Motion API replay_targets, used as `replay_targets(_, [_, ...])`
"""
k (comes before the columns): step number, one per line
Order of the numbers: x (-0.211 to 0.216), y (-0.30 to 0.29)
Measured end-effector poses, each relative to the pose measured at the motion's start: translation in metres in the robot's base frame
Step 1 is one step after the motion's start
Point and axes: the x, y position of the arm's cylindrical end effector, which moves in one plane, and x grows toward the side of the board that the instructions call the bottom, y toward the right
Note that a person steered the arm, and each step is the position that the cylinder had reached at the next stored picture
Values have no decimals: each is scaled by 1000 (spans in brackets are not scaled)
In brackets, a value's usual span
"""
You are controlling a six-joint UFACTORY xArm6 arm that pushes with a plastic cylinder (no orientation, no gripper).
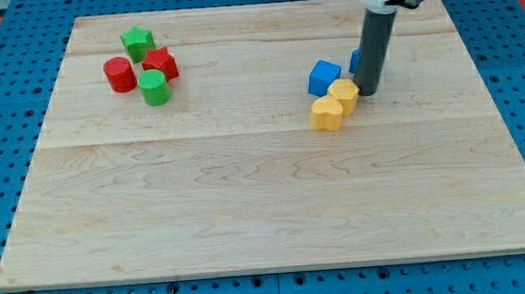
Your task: Push the hexagon slightly to the left
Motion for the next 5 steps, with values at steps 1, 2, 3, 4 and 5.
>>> replay_targets(1, [10,-39])
replay_targets(2, [13,-49])
replay_targets(3, [13,-57])
replay_targets(4, [13,-90])
replay_targets(5, [13,-130])
